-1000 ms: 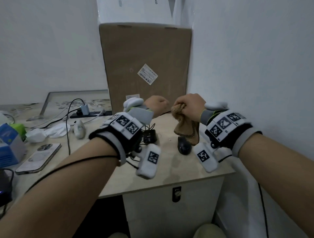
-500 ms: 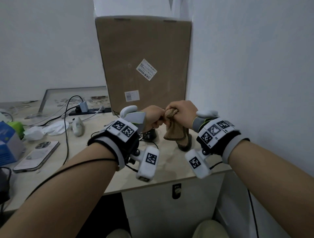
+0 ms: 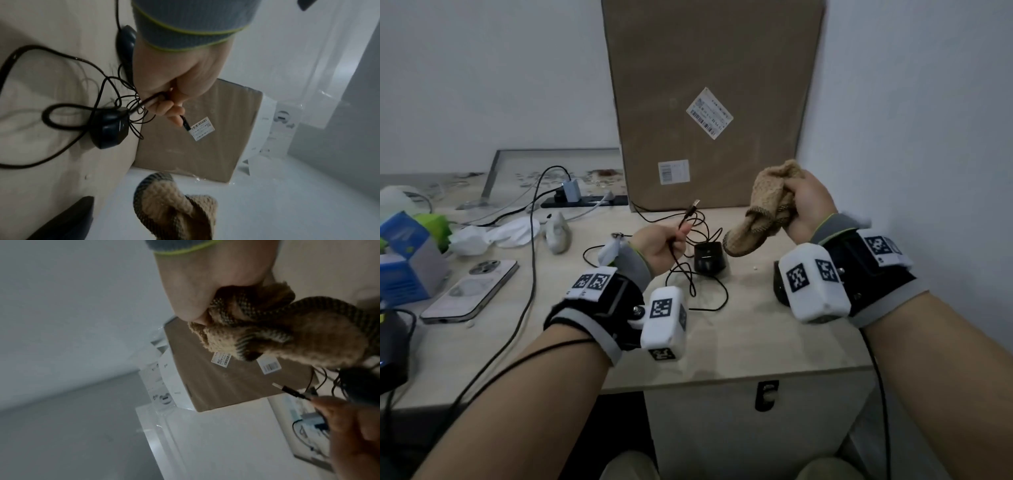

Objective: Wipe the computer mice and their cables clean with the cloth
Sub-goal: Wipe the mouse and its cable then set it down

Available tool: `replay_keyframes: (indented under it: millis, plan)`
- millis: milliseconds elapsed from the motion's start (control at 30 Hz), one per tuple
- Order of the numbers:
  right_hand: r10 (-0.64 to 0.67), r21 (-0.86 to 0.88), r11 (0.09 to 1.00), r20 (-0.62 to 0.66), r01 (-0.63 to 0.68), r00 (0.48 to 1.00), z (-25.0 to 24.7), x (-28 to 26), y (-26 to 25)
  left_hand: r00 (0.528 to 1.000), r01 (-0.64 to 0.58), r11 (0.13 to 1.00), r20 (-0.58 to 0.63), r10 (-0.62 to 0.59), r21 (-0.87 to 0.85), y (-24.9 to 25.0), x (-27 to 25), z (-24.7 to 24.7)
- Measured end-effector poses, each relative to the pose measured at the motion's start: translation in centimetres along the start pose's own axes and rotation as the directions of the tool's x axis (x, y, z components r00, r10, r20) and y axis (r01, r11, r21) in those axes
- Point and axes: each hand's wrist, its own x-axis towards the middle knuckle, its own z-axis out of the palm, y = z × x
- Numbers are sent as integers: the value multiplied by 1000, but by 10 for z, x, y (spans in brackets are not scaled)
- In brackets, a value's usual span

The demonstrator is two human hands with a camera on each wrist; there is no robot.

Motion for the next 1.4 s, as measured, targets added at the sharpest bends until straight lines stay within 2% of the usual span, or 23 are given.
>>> replay_keyframes:
  millis: [100, 167, 333, 567, 667, 800, 1000, 1133, 1300, 1400]
  plan:
    - [126, 153, 980, 36, -130, 991, 12, 15, 19, 1000, -24, 993, -4, 23, -120, 2, 12, -10]
    - [169, 176, 968, 85, -181, 982, 20, 19, 30, 1000, -31, 988, -1, 31, -150, 2, 15, -14]
    - [260, -38, 965, 89, -258, 961, 38, 34, 67, 998, -70, 995, -13, 69, -77, -5, 38, -27]
    - [244, 85, 958, 261, -274, 934, 41, 44, 93, 971, -232, 969, -40, 236, 88, -13, 52, -29]
    - [157, 6, 987, 234, -163, 959, 39, 39, 91, 948, -296, 935, -57, 312, 196, -16, 53, -26]
    - [61, -106, 994, 284, -32, 957, 36, 28, 94, 932, -343, 898, -19, 362, 275, -18, 50, -23]
    - [28, -264, 964, 268, 46, 963, 35, 24, 96, 921, -377, 843, 57, 386, 384, -20, 43, -18]
    - [-43, -351, 927, 246, 130, 968, 37, 21, 99, 919, -382, 804, 94, 383, 456, -23, 38, -14]
    - [-80, -380, 913, 194, 150, 978, 36, 21, 100, 906, -410, 742, 142, 399, 531, -24, 36, -14]
    - [-92, -375, 919, 103, 124, 990, 32, 27, 102, 906, -412, 740, 155, 394, 531, -24, 35, -13]
